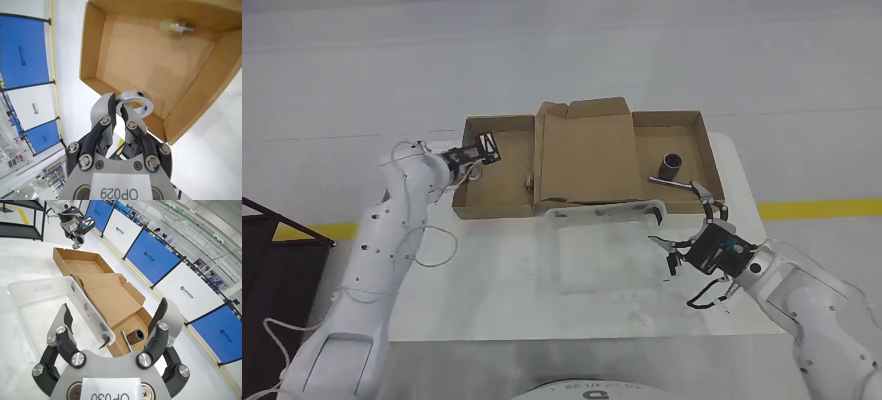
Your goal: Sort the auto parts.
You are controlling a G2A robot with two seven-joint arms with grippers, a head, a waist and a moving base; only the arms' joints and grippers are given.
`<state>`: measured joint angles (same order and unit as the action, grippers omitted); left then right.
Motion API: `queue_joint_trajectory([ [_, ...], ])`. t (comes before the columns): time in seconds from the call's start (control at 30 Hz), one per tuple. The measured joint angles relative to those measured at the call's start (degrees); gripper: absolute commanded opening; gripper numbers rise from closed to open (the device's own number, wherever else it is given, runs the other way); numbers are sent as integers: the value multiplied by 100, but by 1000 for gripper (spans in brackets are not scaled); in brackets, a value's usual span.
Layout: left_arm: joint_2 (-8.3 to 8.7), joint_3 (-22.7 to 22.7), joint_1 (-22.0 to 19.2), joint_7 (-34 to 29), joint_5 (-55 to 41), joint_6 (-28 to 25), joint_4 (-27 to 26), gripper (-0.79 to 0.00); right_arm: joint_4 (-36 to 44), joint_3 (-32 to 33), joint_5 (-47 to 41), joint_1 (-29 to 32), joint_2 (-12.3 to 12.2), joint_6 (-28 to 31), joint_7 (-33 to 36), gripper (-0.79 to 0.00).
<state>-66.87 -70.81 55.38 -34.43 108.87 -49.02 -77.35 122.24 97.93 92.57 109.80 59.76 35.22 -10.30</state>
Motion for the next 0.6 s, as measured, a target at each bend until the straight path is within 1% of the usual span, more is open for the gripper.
queue_joint_trajectory([
  [0.13,-13,75,-31,-73,46,158,352,-785,0,0,0,0,0,0,0,0],
  [0.3,-36,187,-85,-57,50,272,570,-785,0,0,0,0,0,0,0,0],
  [0.33,-41,211,-98,-77,52,296,592,-717,0,0,0,0,0,0,0,0],
  [0.37,-46,229,-106,-88,53,311,601,-619,0,0,0,0,0,0,0,0],
  [0.4,-49,253,-115,-106,69,322,599,-363,0,0,0,0,0,0,0,0],
  [0.43,-52,290,-125,-139,117,333,578,-163,0,0,0,0,0,0,0,0],
  [0.47,-54,316,-130,-160,149,335,556,0,0,0,0,0,0,0,0,0],
  [0.6,-57,349,-144,-228,169,314,471,0,0,0,0,0,0,0,0,0],
])
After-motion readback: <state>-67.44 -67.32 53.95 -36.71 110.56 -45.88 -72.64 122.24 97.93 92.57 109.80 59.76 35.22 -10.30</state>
